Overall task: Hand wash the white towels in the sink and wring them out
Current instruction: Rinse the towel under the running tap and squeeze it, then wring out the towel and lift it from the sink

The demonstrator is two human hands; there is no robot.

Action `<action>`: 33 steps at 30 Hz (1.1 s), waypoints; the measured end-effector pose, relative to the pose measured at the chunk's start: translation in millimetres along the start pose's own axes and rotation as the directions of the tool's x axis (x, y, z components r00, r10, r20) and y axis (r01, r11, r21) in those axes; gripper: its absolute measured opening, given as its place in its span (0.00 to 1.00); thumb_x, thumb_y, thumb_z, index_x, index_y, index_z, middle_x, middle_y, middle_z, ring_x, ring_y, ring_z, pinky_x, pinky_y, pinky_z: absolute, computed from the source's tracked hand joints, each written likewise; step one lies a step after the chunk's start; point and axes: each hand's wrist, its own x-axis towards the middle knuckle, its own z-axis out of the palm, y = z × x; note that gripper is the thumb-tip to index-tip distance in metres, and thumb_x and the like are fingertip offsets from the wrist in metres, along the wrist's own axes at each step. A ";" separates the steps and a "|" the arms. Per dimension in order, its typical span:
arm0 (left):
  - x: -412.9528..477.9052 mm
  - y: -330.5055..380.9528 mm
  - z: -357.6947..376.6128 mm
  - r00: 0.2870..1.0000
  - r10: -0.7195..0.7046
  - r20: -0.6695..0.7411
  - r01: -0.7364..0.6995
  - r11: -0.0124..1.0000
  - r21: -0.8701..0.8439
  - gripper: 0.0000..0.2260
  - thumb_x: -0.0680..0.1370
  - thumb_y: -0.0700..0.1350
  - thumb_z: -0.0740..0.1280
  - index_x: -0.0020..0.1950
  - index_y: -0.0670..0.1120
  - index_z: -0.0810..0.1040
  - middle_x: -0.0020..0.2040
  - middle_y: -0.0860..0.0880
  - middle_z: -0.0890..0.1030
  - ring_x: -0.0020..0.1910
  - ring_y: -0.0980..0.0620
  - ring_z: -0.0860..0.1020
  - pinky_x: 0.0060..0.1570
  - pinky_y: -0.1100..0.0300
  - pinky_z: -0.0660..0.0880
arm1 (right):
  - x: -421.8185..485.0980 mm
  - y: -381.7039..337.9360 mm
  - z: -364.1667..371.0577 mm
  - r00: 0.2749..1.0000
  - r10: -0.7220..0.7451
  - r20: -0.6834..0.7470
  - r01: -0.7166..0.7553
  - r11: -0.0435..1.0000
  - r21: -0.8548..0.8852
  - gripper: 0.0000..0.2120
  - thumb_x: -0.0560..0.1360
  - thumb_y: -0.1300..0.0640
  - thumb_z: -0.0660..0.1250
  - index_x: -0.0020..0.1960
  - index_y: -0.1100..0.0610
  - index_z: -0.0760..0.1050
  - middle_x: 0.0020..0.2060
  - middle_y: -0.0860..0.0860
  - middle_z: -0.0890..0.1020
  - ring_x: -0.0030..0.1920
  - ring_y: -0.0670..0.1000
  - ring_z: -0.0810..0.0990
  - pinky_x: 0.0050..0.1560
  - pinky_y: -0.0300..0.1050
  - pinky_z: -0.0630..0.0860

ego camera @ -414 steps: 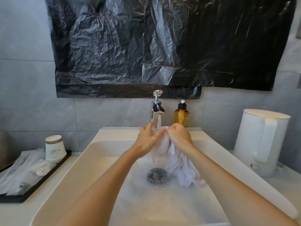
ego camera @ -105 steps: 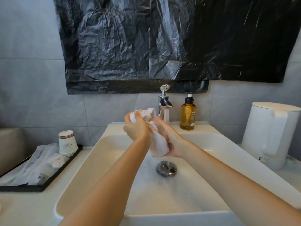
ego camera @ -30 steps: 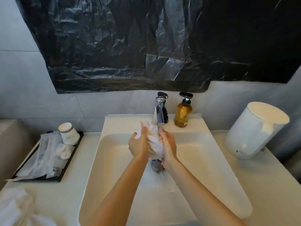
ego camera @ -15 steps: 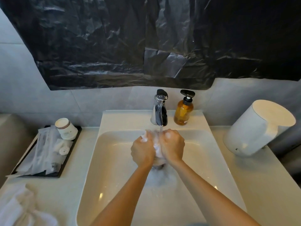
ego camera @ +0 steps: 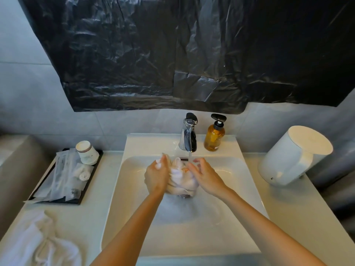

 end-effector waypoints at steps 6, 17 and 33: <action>-4.1 7.7 -30.1 0.997 0.079 -0.012 -0.079 0.996 -0.037 0.19 0.79 0.61 0.60 0.37 0.50 0.78 0.36 0.51 0.80 0.44 0.46 0.78 0.46 0.56 0.70 | -28.2 -25.2 -25.0 0.877 -0.355 -0.326 0.309 0.933 -0.185 0.29 0.79 0.55 0.65 0.75 0.52 0.56 0.74 0.48 0.62 0.72 0.49 0.63 0.65 0.43 0.68; -7.2 36.0 -73.5 0.960 0.279 -0.018 -0.280 0.959 -0.033 0.21 0.79 0.59 0.62 0.37 0.44 0.77 0.33 0.50 0.79 0.37 0.51 0.77 0.38 0.57 0.69 | -1.9 -79.9 -36.9 0.861 -0.477 -0.176 0.268 0.719 -0.641 0.32 0.80 0.53 0.61 0.79 0.55 0.50 0.78 0.51 0.56 0.77 0.52 0.54 0.76 0.49 0.54; -9.7 40.4 -112.1 0.885 0.463 0.039 -0.460 0.885 -0.079 0.20 0.79 0.62 0.60 0.34 0.53 0.78 0.33 0.52 0.81 0.38 0.53 0.80 0.40 0.55 0.75 | -37.8 -99.4 -5.6 0.920 -0.366 0.137 0.387 0.904 -0.180 0.23 0.81 0.54 0.59 0.75 0.53 0.63 0.73 0.48 0.67 0.73 0.50 0.65 0.70 0.45 0.64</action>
